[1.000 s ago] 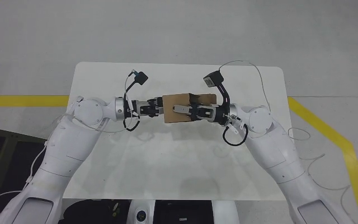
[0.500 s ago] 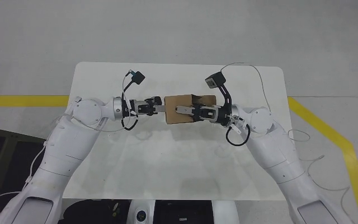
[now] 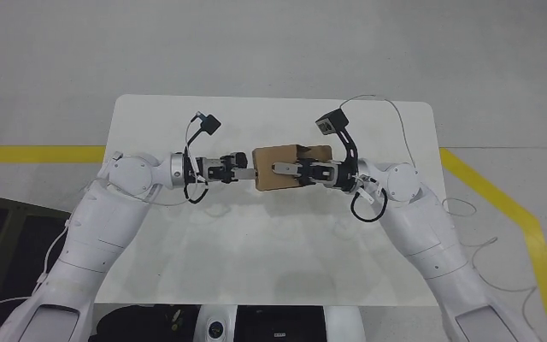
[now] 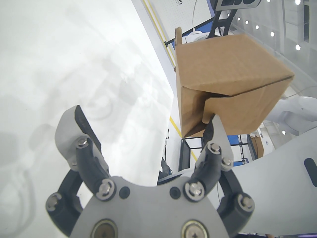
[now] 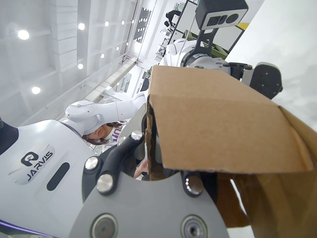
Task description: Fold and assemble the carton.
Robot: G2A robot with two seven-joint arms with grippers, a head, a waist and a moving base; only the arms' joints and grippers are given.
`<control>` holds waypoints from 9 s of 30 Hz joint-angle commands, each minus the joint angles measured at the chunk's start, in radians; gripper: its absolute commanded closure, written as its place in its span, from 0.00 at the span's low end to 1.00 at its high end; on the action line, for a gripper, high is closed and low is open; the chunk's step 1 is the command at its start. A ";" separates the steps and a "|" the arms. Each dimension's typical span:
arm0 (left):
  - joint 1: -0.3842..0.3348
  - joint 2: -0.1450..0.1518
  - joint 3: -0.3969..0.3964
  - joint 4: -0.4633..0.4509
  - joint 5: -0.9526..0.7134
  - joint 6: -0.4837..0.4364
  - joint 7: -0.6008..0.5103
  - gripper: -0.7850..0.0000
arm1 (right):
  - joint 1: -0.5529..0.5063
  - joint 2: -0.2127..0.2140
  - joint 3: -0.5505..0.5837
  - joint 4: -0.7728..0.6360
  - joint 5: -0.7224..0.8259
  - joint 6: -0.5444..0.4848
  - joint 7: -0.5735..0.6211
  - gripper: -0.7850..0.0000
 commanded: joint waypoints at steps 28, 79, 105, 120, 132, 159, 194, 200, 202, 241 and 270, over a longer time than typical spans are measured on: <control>0.003 0.008 -0.040 0.010 0.031 -0.001 0.059 0.00 | 0.014 0.001 0.016 0.033 -0.140 0.072 -0.049 1.00; 0.220 0.025 -0.066 -0.219 1.136 -0.051 0.723 0.00 | -0.045 0.026 0.029 -0.071 -0.465 0.340 -0.077 0.00; 0.136 0.006 -0.040 -0.152 1.305 -0.155 0.868 0.00 | -0.138 0.070 0.160 -0.256 -0.448 0.339 0.034 0.00; 0.192 0.044 -0.158 -0.195 1.281 -0.344 0.721 0.00 | -0.138 0.070 0.160 -0.256 -0.448 0.339 0.034 0.00; 0.196 0.044 -0.163 -0.193 1.281 -0.324 0.724 0.00 | -0.138 0.070 0.160 -0.256 -0.448 0.339 0.034 0.00; -0.171 0.134 0.320 0.065 1.448 -0.515 1.156 0.00 | -0.138 0.070 0.160 -0.256 -0.448 0.339 0.034 0.85; -0.363 -0.006 0.586 0.392 1.535 -0.515 1.515 0.00 | -0.151 0.062 0.057 -0.088 -0.548 0.524 -0.121 1.00; -0.360 -0.018 0.588 0.398 1.560 -0.515 1.524 0.00 | -0.094 0.045 0.007 -0.029 -0.518 0.506 -0.132 1.00; -0.359 -0.021 0.587 0.398 1.566 -0.515 1.528 0.00 | -0.072 0.039 -0.008 -0.003 -0.509 0.496 -0.130 1.00; -0.295 -0.029 0.478 0.359 1.584 -0.505 1.487 0.00 | -0.005 0.017 -0.030 0.090 -0.492 0.409 -0.108 1.00; -0.244 -0.033 0.417 0.324 1.604 -0.509 1.437 0.00 | 0.071 0.019 -0.063 0.124 -0.579 0.484 -0.041 1.00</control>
